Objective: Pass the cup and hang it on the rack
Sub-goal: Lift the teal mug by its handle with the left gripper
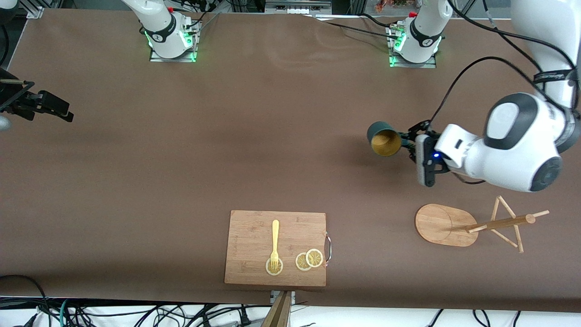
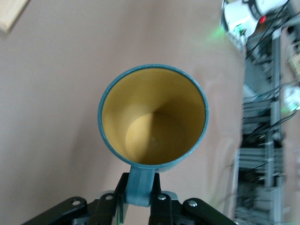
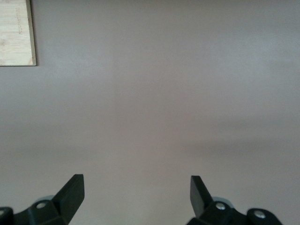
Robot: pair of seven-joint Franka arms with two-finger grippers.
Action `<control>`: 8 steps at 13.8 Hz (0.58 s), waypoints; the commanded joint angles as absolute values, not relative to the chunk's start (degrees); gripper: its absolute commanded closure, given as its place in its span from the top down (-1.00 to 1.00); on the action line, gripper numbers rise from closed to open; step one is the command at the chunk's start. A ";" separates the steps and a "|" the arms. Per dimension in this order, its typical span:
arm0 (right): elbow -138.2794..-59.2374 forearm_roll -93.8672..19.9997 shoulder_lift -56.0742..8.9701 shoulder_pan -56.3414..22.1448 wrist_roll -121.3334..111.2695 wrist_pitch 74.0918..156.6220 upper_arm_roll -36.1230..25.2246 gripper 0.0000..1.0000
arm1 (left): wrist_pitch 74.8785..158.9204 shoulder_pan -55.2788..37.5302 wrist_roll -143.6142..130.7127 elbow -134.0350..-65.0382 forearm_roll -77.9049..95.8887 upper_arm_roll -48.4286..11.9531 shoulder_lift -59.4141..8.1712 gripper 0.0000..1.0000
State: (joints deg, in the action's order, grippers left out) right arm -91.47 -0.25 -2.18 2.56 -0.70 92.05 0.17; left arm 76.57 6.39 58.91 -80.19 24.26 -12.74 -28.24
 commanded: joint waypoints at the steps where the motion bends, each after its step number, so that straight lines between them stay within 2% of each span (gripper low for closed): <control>1: -91.32 -1.05 -1.67 2.64 -0.18 90.53 0.70 1.00 | 70.51 8.34 53.72 -82.00 29.78 -7.40 -25.84 -1.00; 8: -91.23 -1.05 -1.76 2.64 -0.26 90.70 0.97 1.00 | 64.70 18.10 40.80 -86.13 43.66 1.83 -25.93 -1.00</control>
